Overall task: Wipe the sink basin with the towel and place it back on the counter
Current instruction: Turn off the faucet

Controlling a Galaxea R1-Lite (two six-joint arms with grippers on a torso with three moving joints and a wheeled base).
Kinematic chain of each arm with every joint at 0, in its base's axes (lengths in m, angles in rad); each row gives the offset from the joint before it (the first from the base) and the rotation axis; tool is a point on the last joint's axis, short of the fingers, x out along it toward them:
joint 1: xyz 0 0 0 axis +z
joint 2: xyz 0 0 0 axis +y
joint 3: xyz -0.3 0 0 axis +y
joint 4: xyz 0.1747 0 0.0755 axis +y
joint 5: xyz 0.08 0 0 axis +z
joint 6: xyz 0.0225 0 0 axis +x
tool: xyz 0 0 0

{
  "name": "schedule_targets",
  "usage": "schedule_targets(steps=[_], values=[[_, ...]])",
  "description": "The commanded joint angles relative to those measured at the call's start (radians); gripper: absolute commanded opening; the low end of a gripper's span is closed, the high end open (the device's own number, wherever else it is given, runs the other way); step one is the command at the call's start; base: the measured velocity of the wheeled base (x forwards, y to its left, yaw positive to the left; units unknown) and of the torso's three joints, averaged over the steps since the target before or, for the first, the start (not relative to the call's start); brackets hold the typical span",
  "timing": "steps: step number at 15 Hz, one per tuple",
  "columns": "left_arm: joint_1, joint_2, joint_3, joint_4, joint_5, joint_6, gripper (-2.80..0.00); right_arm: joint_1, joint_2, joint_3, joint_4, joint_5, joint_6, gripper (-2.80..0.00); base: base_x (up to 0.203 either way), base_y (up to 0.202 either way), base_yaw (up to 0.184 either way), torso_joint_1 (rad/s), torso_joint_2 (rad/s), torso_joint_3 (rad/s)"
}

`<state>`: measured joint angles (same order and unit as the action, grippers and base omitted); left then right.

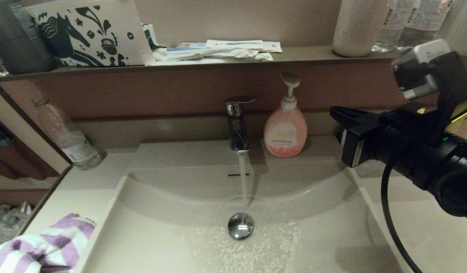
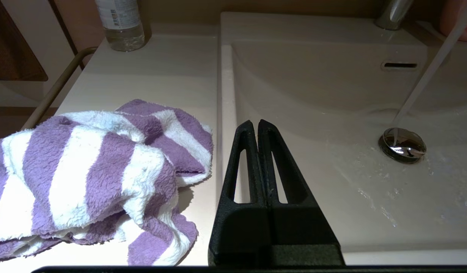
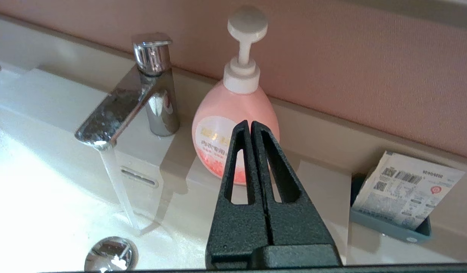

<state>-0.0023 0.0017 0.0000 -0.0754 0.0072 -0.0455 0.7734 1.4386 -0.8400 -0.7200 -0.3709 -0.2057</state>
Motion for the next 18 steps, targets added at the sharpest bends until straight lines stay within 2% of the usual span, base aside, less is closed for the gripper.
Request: schedule_targets(steps=[1,5,8,14,18], values=[[0.0,0.0,0.0,-0.001,0.0,0.0,-2.8,0.0,0.01,-0.007,-0.004,-0.001,-0.001,-2.8,0.0,0.0,0.0,0.0,0.0,0.0],[0.0,0.0,0.0,-0.001,0.0,0.0,-2.8,0.003,0.094,-0.095,-0.005,0.006,-0.003,-2.8,0.0,0.0,0.0,0.0,0.0,0.0],[0.001,0.0,0.0,-0.001,0.0,0.0,-2.8,0.025,0.247,-0.272,-0.003,0.013,-0.009,-2.8,0.0,0.0,0.0,0.0,0.0,0.0],[0.001,0.0,0.0,-0.001,0.0,0.0,-2.8,0.079,0.488,-0.487,-0.001,0.013,-0.049,-2.8,0.0,0.0,0.0,0.0,0.0,0.0],[0.001,0.0,0.0,-0.001,0.0,0.0,-2.8,0.083,0.601,-0.696,0.049,0.013,-0.073,-2.8,0.0,0.0,0.0,0.0,0.0,0.0]])
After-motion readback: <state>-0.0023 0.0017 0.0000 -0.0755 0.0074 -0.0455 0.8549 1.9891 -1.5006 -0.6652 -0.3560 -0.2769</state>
